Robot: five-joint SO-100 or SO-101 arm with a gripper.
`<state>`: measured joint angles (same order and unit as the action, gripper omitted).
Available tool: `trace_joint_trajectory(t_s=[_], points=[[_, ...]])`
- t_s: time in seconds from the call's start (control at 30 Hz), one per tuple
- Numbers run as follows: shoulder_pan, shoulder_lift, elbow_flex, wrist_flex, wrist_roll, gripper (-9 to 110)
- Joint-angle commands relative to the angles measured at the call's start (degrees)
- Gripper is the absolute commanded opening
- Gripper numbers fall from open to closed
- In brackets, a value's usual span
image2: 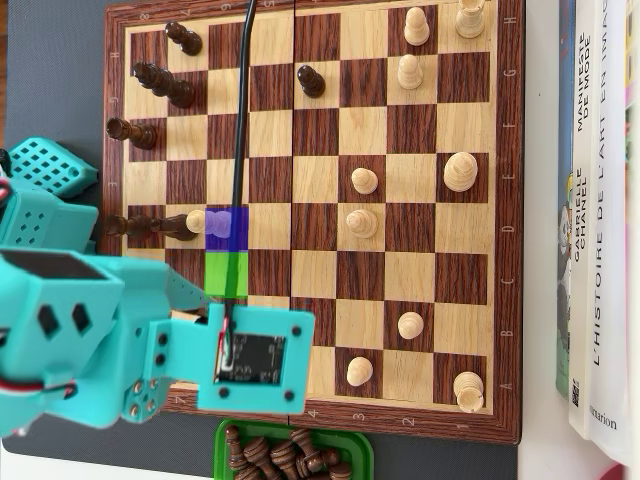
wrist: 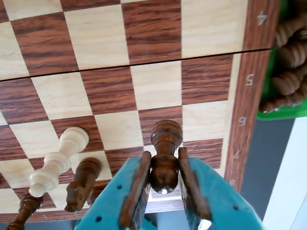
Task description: Play chess
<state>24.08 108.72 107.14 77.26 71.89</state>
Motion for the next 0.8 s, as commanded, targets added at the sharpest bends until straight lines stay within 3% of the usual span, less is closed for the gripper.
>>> trace_joint_trajectory(t_s=[0.0, 0.77], points=[[2.99, 1.05, -5.45, 0.26, -2.29, 7], [14.24, -30.23, -30.32, 0.18, -13.10, 7]])
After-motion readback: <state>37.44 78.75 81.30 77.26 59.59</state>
